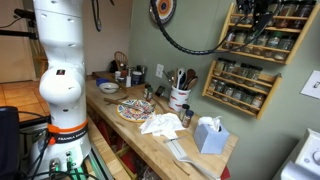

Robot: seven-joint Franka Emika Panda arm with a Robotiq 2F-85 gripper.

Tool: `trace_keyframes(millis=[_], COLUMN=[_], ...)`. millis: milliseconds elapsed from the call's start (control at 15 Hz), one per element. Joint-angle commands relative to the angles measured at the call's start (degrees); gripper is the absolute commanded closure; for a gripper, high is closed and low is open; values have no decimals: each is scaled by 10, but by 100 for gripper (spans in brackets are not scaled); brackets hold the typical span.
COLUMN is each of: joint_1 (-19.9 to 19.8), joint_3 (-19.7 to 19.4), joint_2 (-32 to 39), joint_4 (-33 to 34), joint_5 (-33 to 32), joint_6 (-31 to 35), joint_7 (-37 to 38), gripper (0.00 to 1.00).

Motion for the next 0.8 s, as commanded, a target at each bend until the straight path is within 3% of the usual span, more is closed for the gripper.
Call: trace_keyframes(millis=[0,733], joint_1=[-29,-90], joint_3=[21,71], joint_2=[28,159], joint_4=[17,83], joint_5=[26,185], joint_6=[8,94], joint_7=[21,137], gripper=[0,0])
